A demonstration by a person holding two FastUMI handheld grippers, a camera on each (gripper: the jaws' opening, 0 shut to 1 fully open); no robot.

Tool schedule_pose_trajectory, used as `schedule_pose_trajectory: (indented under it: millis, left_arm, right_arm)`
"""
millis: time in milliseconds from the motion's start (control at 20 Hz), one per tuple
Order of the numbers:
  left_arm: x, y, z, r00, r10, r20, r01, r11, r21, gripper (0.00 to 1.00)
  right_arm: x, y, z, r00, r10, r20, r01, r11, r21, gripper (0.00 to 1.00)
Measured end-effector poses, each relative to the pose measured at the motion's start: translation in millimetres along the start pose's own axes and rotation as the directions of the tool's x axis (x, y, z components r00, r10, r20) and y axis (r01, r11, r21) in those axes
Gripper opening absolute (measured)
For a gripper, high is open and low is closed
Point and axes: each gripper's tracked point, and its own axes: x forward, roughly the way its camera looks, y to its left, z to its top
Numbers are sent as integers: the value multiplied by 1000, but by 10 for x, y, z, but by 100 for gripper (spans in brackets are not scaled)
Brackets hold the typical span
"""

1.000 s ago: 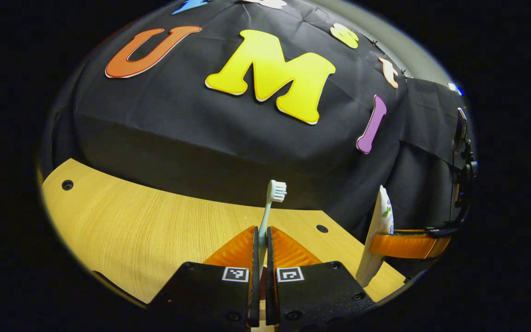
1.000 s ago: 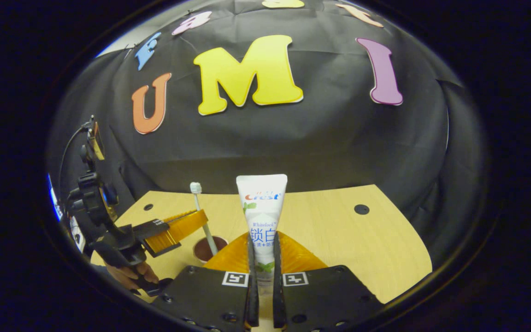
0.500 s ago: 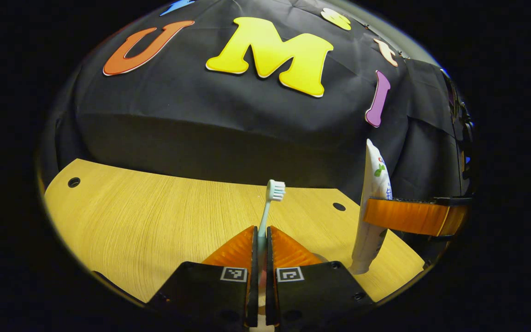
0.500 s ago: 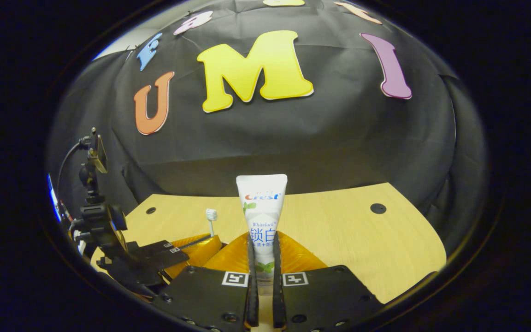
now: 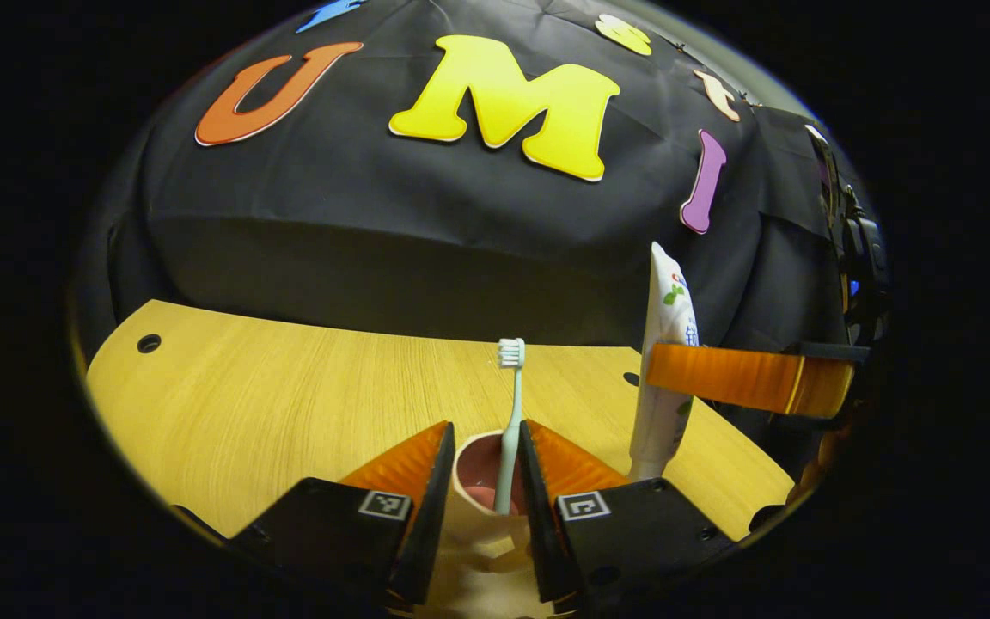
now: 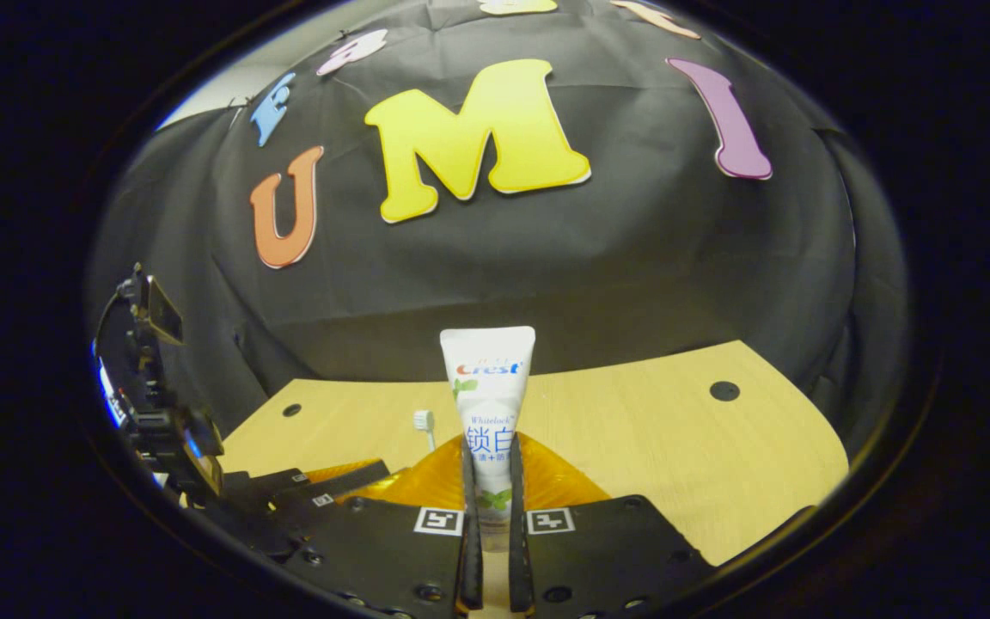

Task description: Put the toothbrush and toothpaste on the desktop into the cup, then pick up the cup and place it on the coaster on the desktop.

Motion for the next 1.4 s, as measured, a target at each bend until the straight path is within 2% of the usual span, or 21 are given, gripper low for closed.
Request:
schedule_pose_trajectory:
  millis: [50,100,150,250,400,550,800,1000,1400]
  left_arm:
    - [-40,45,-26,1000,11,-11,-11,1000,-1,64]
    - [-88,99,-53,999,24,-21,-24,1000,-2,71]
    - [-129,171,-74,999,44,-30,-44,999,0,85]
    - [-256,321,-129,994,86,-65,-86,996,14,97]
    - [-488,447,-112,990,119,-75,-117,992,40,98]
    - [-648,519,-156,985,138,-102,-133,990,53,99]
    - [-748,629,-303,978,167,-124,-162,986,48,99]
    - [-787,753,-508,967,194,-167,-186,981,61,99]
    - [-881,907,-660,953,225,-201,-215,974,71,99]
  right_arm:
    - [16,37,47,1000,7,19,-7,1000,4,12]
    - [12,79,130,999,12,45,-13,1000,12,12]
    - [3,124,239,996,19,82,-20,1000,20,12]
    - [-6,213,410,991,32,128,-37,999,36,12]
    - [20,329,590,983,57,176,-66,997,48,12]
    - [77,431,573,978,84,189,-92,995,35,12]
    - [267,662,206,979,150,139,-145,988,-48,12]
    - [405,790,-104,979,175,101,-165,981,-102,12]
    - [538,815,-660,987,157,24,-151,977,-151,12]
